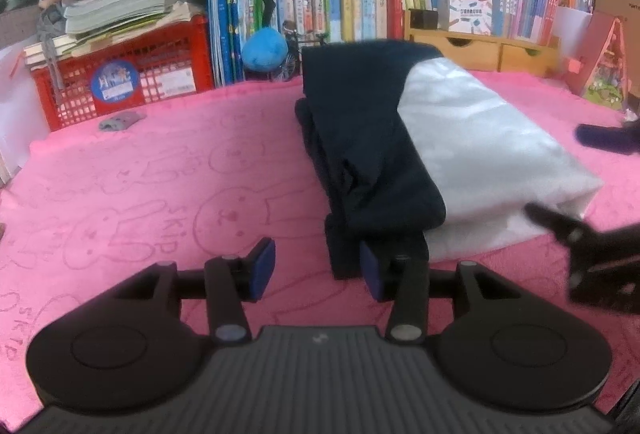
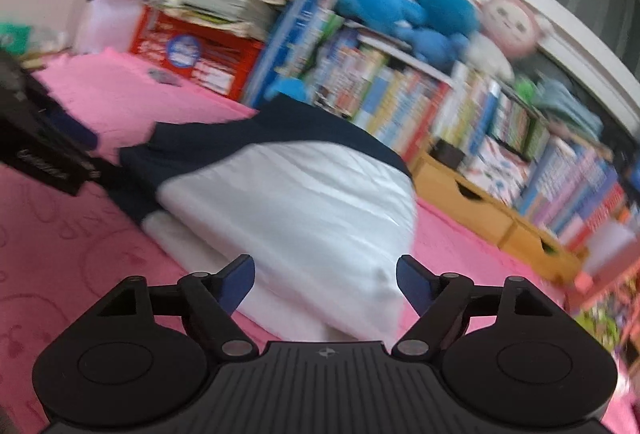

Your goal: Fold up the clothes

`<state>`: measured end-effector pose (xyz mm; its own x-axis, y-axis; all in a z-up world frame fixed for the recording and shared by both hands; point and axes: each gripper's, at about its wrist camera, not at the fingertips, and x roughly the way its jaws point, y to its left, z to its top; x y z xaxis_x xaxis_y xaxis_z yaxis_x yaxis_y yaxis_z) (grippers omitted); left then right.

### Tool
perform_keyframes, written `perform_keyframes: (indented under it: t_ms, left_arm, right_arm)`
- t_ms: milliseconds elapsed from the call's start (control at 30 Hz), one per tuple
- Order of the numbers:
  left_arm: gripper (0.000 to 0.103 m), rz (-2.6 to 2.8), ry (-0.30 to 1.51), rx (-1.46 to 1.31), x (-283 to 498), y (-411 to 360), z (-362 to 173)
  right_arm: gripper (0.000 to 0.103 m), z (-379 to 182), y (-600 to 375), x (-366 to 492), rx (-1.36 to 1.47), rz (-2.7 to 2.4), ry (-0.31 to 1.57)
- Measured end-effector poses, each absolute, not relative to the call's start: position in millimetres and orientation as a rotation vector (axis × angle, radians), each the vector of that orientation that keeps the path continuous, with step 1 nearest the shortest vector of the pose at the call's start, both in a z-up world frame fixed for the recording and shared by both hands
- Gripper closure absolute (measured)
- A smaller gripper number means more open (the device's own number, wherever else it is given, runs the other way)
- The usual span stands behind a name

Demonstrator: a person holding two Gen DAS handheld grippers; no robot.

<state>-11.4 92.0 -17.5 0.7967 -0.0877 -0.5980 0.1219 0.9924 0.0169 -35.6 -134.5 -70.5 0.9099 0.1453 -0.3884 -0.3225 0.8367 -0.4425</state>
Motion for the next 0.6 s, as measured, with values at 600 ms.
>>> perform_keyframes:
  t_ms: [600]
  left_arm:
    - [0.058,-0.378,0.646,-0.585,27,181,0]
  right_arm:
    - [0.026,-78,-50,-6,-0.727,0.364,0.208]
